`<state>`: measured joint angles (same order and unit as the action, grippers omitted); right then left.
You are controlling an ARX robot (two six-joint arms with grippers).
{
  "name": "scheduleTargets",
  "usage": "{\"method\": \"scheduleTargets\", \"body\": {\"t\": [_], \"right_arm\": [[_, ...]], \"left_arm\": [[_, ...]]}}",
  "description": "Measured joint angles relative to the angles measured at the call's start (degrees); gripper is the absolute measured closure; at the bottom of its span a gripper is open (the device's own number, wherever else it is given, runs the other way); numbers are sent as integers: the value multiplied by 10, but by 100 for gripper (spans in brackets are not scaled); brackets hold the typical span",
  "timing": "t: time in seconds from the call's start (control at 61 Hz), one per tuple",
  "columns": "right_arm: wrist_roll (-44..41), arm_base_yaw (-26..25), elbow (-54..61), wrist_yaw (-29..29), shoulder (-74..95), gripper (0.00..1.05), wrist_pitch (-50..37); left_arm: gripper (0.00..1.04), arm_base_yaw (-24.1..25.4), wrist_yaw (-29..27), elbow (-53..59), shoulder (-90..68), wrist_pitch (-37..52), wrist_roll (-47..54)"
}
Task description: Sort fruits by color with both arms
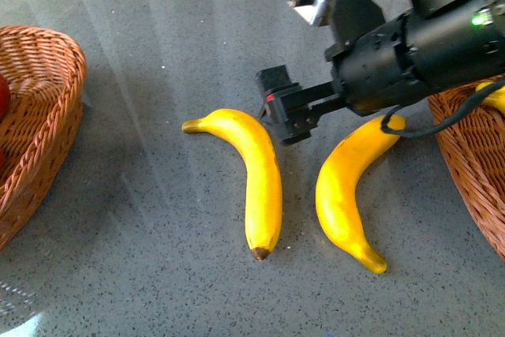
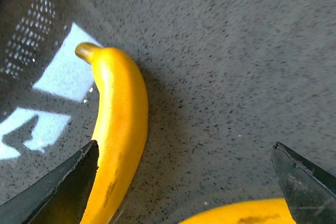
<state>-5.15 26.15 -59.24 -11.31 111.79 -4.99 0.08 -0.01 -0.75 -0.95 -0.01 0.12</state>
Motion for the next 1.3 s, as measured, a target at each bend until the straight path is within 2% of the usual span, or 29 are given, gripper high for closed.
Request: {"method": "scheduleTargets", "body": {"t": [0.246, 0.77, 0.902, 1.164, 1.295], "right_arm": [[-18, 39, -57, 14, 50, 9, 16], [-20, 73, -97, 33, 123, 9, 31], [-19, 74, -98, 40, 127, 25, 31], [5, 70, -84, 38, 124, 65, 7], [29, 63, -61, 23, 102, 71, -7]], "left_arm": [[9, 0, 0, 0, 0, 0, 0], [9, 0, 0, 0, 0, 0, 0], [9, 0, 0, 0, 0, 0, 0], [9, 0, 0, 0, 0, 0, 0], [9, 0, 0, 0, 0, 0, 0]]}}
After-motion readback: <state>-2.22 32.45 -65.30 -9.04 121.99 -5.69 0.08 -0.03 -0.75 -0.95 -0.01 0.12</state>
